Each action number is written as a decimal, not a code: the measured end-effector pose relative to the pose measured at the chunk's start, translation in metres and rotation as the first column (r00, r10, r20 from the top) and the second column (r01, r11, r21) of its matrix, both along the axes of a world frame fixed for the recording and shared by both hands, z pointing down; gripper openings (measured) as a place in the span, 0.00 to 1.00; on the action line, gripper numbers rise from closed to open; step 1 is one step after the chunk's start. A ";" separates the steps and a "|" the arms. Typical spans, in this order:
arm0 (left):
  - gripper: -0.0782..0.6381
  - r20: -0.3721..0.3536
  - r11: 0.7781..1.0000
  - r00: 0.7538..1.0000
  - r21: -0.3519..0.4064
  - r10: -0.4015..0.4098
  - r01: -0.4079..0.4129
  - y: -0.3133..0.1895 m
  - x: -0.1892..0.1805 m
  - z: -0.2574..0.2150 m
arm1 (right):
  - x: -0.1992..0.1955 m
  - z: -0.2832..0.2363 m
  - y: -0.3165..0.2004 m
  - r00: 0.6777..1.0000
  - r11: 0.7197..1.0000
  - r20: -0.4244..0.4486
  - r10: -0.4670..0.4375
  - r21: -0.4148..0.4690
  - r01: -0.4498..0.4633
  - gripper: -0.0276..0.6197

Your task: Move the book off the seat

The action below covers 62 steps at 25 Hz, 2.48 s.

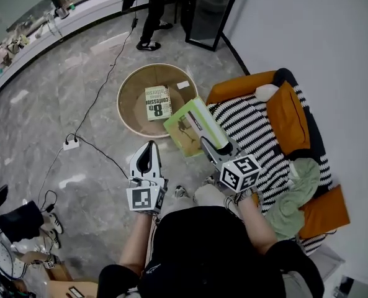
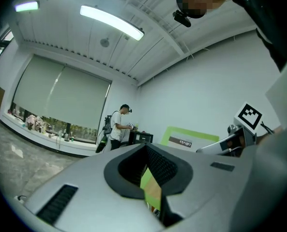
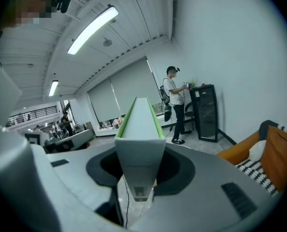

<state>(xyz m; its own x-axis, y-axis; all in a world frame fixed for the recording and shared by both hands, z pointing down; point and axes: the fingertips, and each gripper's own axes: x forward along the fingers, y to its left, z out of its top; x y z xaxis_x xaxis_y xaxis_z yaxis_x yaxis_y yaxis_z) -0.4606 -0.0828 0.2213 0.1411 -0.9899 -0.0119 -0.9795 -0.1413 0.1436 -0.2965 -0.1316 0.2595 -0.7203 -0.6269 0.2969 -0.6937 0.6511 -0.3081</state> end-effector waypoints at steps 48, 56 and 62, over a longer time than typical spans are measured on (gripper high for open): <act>0.12 0.060 0.968 0.970 -0.068 -0.237 0.241 -0.122 -0.033 0.021 | -0.079 0.062 -0.184 0.969 0.958 0.019 -0.247 -0.143 0.247 0.27; 0.12 0.031 0.983 0.987 -0.095 -0.157 0.159 -0.151 -0.046 0.041 | -0.083 0.085 -0.202 0.985 0.969 -0.019 -0.172 -0.182 0.166 0.27; 0.12 0.000 0.990 0.998 -0.128 -0.067 0.066 -0.186 -0.074 0.065 | -0.095 0.102 -0.222 0.997 0.976 -0.049 -0.063 -0.214 0.051 0.27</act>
